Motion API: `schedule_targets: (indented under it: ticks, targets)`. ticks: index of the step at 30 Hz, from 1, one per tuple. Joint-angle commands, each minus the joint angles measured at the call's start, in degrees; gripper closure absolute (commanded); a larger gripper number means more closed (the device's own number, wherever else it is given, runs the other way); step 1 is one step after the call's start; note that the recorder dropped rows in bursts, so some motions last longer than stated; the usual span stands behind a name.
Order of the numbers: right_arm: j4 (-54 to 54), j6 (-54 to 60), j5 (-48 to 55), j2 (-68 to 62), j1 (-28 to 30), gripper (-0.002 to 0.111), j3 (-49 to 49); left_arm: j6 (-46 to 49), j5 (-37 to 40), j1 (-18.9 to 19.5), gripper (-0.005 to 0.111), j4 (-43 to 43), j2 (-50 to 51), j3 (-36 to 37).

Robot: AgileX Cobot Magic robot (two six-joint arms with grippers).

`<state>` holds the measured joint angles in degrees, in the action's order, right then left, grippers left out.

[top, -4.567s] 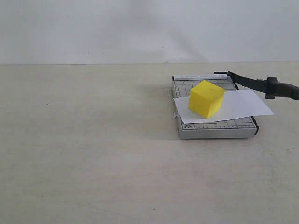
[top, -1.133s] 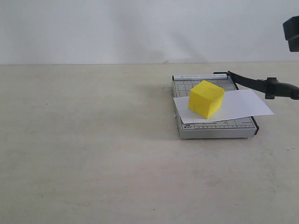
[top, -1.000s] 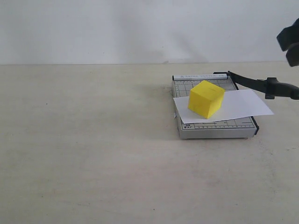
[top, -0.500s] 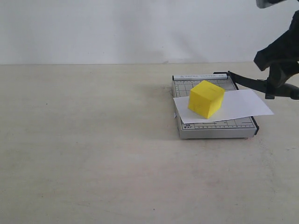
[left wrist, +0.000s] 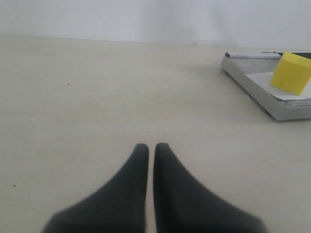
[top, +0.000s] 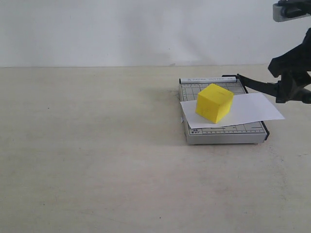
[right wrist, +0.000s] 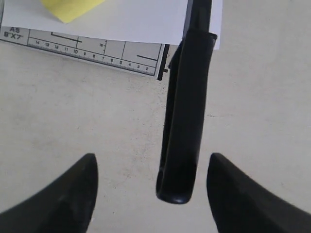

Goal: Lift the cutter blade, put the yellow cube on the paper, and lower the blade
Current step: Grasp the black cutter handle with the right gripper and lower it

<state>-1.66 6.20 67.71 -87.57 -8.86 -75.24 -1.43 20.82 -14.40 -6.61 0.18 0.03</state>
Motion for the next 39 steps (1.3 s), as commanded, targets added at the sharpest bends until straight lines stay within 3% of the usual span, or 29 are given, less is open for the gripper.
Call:
schedule_targets:
  ticks: [1,16,18,22,25,39]
  targets:
    - [0.2,0.6,-1.7,-1.2,0.4,0.046,-0.1,0.2,0.0,0.0,0.102,-0.5,-0.2,0.0]
    - [-1.5,0.3,-5.1,-5.2,0.4,0.047,-0.1,0.2,0.0,0.0,0.102,-0.5,-0.2,0.0]
    - [-2.4,0.3,-5.2,-5.2,0.4,0.057,-0.1,0.2,0.0,0.0,0.102,-0.5,-0.2,0.0]
    - [-2.6,0.3,-5.2,-5.2,0.4,0.092,-0.1,0.2,0.0,0.0,0.102,-0.5,-0.2,0.0]
    - [-2.6,0.3,-5.2,-5.2,0.4,0.108,-0.1,0.2,0.0,0.0,0.102,-0.5,-0.2,0.0]
    - [1.0,0.3,-19.0,-5.2,0.4,0.108,19.9,0.2,0.0,0.0,0.102,-0.5,-0.2,0.0]
